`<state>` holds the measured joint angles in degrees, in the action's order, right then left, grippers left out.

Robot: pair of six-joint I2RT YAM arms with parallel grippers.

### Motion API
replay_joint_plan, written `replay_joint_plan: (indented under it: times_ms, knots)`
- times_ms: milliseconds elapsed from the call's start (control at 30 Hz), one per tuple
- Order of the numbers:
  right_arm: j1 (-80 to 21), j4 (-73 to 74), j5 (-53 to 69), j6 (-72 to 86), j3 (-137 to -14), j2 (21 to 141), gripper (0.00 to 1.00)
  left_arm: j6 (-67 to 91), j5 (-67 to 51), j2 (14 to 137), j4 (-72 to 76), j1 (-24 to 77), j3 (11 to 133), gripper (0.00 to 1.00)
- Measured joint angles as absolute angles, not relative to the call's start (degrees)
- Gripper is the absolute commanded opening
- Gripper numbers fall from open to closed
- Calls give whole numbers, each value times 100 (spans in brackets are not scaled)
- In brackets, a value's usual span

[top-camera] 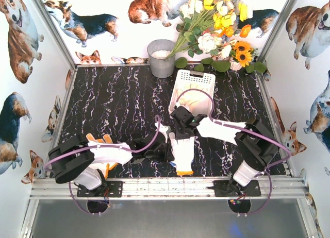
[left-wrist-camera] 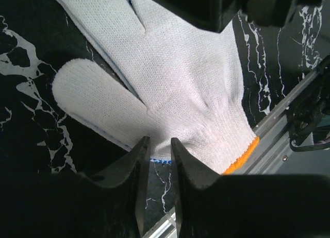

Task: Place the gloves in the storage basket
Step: Pair the glove with the glove.

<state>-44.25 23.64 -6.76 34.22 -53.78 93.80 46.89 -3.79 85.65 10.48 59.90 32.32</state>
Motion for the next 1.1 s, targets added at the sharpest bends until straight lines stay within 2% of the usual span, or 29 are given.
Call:
replay_joint_plan:
  times_ms: [200, 367, 467, 800, 1100]
  knots:
    - [-4423, 2423, -602, 3450, -5376, 8868, 38, 4709, -257, 8121, 878, 5990, 3218, 32]
    - [-4397, 2598, -604, 3524, -5256, 7811, 44, 4713, -113, 7741, 764, 5990, 3223, 40]
    - [-4331, 2790, -558, 3618, -4921, 7137, 46, 4707, -130, 7686, 716, 5990, 3264, 41]
    - [-3900, 3647, 228, 4095, -3601, 5690, 52, 4624, -657, 8235, 910, 5990, 3649, 26]
    - [-3887, 3358, 1592, 4628, -2510, 5087, 56, 4530, -1135, 9142, 963, 5990, 3911, 21]
